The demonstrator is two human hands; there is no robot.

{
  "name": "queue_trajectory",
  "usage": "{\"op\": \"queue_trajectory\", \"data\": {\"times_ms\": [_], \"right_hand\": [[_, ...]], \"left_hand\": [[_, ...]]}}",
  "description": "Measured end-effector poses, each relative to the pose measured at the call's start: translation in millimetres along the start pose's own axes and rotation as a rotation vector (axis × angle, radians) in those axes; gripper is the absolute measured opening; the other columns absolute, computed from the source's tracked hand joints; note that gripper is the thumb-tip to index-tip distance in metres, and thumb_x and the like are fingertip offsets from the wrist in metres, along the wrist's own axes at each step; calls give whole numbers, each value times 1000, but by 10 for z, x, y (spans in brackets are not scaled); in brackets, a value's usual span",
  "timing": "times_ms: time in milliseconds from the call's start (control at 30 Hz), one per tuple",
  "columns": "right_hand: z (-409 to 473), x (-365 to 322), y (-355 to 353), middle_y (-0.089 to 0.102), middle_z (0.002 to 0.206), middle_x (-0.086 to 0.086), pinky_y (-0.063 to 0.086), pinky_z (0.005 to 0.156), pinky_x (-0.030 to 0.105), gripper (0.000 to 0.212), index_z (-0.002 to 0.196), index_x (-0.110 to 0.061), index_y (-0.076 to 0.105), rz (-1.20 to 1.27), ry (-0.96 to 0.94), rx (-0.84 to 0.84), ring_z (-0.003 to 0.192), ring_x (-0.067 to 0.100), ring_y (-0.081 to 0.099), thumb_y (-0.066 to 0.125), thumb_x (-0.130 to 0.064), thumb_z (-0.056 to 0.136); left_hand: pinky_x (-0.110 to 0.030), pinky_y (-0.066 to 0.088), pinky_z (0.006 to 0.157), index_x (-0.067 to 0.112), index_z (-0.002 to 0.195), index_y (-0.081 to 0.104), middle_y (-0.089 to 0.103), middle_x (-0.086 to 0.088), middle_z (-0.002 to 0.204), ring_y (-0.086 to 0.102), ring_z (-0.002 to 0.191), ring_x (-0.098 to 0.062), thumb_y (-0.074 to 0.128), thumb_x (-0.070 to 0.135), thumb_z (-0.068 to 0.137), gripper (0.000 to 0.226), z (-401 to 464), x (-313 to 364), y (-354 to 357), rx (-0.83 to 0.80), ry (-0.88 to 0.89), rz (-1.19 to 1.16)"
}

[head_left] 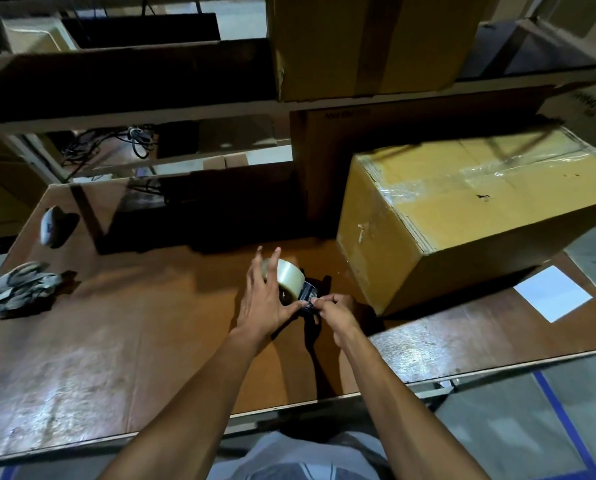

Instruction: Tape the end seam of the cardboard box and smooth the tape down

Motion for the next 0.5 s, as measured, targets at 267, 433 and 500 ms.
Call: {"op": "queue_trajectory", "data": {"times_ms": [267, 433, 500], "right_hand": [[-23, -15, 3, 73, 101, 13, 52, 68, 32, 24, 111, -2, 62, -14, 20, -5, 82, 19, 66, 75, -15, 94], [-8, 33, 35, 76, 105, 25, 60, 97, 45, 18, 103, 7, 64, 81, 6, -1, 97, 31, 75, 76, -2, 92], [-4, 60, 38, 76, 99, 21, 59, 92, 41, 12, 91, -1, 64, 94, 0, -2, 95, 31, 74, 76, 0, 92]], "left_hand": [[-62, 51, 111, 42, 171, -4, -19, -6, 179, 8, 166, -40, 94, 63, 72, 141, -31, 92, -13, 35, -16, -3], [-63, 57, 106, 43, 171, 0, -18, -4, 180, 10, 167, -39, 94, 64, 70, 140, -46, 56, -59, 46, 19, 29], [-62, 59, 103, 43, 170, 2, -18, -4, 180, 10, 167, -38, 93, 66, 70, 138, -54, 42, -55, 46, 32, 45]]}}
Point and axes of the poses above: each hand's wrist, its own z-axis towards the middle knuckle, its own y-axis out of the palm, x = y × z, the point moved 1 cm from there along z, towards the middle knuckle
